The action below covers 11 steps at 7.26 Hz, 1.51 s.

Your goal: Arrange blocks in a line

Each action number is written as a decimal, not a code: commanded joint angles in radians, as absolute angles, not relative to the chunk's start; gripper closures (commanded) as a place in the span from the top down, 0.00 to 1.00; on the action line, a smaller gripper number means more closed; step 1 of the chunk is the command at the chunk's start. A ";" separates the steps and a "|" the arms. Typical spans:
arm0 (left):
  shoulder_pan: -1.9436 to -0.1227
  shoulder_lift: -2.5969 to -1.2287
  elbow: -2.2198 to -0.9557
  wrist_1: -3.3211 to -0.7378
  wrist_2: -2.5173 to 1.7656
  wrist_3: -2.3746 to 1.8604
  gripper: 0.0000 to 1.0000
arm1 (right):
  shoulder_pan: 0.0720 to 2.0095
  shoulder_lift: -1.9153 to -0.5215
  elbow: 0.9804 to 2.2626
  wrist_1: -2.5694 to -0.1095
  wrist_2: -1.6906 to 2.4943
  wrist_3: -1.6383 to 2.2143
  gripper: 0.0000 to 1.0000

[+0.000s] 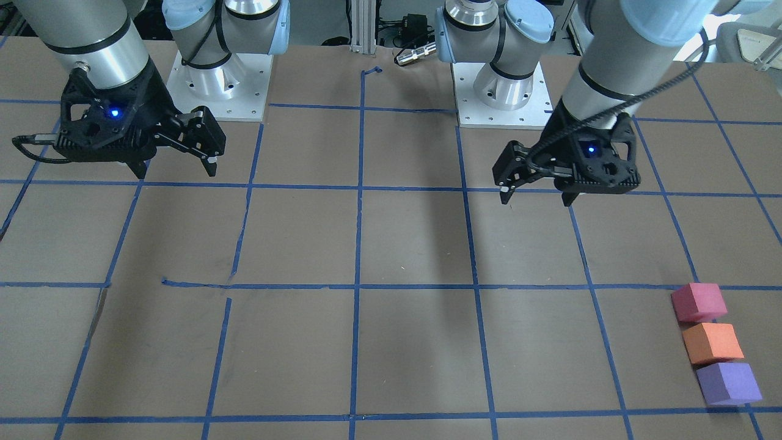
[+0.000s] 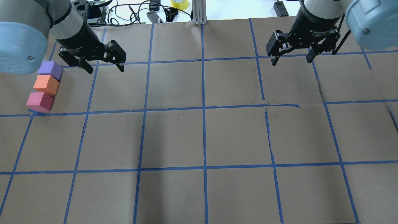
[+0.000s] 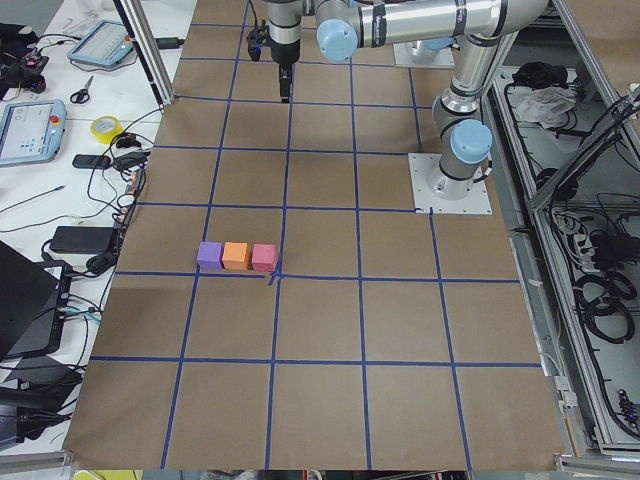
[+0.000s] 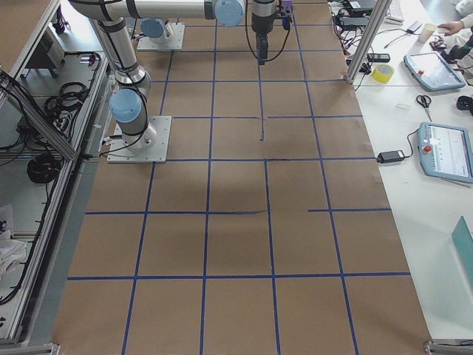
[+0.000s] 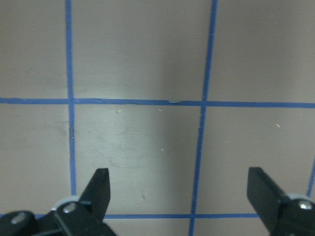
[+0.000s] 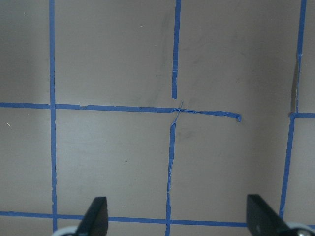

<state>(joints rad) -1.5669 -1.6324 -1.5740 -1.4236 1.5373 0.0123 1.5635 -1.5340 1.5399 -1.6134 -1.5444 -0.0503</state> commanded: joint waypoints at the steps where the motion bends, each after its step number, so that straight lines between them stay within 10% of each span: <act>1: -1.655 -1.622 -1.470 -1.536 1.496 -0.017 1.00 | 1.565 -1.534 1.540 -1.615 -1.543 -0.049 1.00; 11: -1.643 -1.522 -1.505 -1.578 1.597 0.002 1.00 | 1.565 -1.534 1.540 -1.614 -1.545 -0.049 1.00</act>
<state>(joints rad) -1.6430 -1.5244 -1.5045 -1.5786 1.5946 0.0016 1.5646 -1.5340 1.5401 -1.6137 -1.5440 -0.0491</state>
